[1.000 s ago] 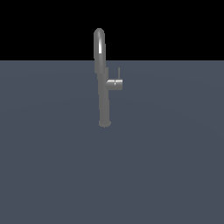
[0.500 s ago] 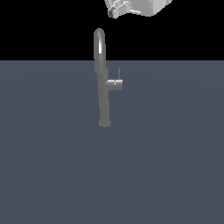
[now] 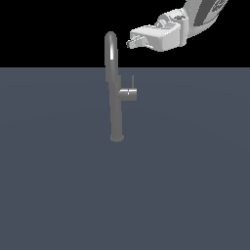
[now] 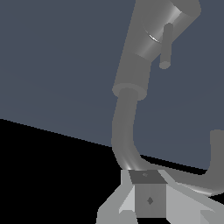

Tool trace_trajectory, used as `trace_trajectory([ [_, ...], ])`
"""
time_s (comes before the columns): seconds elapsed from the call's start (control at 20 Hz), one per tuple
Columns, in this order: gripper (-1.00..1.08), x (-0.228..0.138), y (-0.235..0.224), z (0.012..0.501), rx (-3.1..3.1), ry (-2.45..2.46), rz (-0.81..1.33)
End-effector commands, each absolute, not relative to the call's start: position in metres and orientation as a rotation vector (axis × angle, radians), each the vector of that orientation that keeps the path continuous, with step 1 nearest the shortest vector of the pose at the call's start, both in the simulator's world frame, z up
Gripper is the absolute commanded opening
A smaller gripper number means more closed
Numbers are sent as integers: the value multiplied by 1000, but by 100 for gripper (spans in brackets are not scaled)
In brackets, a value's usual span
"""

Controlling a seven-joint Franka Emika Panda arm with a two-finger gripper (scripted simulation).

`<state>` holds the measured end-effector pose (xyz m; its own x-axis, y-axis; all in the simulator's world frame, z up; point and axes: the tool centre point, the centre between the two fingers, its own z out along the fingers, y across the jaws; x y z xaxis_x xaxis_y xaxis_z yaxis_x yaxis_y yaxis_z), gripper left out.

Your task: Turn on the faucet by rotating a designated handle.

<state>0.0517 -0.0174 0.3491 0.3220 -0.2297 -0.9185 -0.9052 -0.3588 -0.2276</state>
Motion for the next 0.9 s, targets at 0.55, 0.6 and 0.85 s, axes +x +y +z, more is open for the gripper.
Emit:
trace_trajectory([
  [0.55, -100, 90, -26, 266, -1331, 1169, 1216],
  [0.6, -100, 91, -26, 263, -1311, 1175, 1221],
  [0.85, -100, 94, -25, 250, -1245, 1192, 1237],
])
